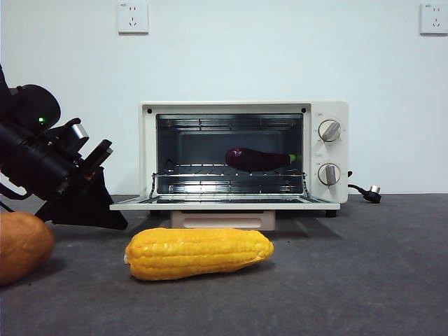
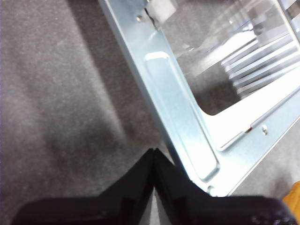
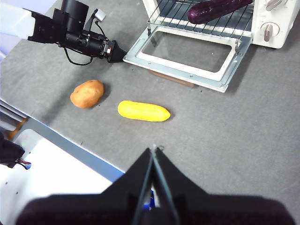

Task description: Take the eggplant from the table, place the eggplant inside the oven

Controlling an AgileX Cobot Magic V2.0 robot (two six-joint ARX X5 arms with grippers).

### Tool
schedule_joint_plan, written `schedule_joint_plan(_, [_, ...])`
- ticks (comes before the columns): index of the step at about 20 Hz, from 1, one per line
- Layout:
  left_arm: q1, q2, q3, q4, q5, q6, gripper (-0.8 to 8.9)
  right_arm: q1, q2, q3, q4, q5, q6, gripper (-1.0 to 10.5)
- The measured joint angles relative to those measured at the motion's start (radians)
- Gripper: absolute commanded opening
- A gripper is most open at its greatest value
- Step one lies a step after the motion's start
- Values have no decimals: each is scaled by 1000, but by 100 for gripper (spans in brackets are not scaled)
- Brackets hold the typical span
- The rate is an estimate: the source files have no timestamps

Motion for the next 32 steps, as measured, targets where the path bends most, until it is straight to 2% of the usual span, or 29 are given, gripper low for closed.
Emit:
schedule_joint_plan(3, [-2, 0, -4, 33, 28, -35, -7, 0, 0, 0, 0, 0, 0, -12])
schedule_joint_plan(8, [6, 0, -4, 166, 110, -145, -7, 0, 0, 0, 0, 11, 0, -12])
schedule_joint_plan(12, [1, -4, -3, 211, 134, -198, -7, 0, 0, 0, 0, 12, 0, -12])
schedule_joint_plan(19, [5, -33, 80, 227, 130, -223, -7, 0, 0, 0, 0, 11, 0, -12])
schedule_joint_plan(27, [-8, -40, 249, 241, 42, -224, -7, 0, 0, 0, 0, 16, 0, -12])
schedule_joint_plan(32, [-6, -41, 293, 210, 34, -224, -6, 0, 0, 0, 0, 26, 0, -12])
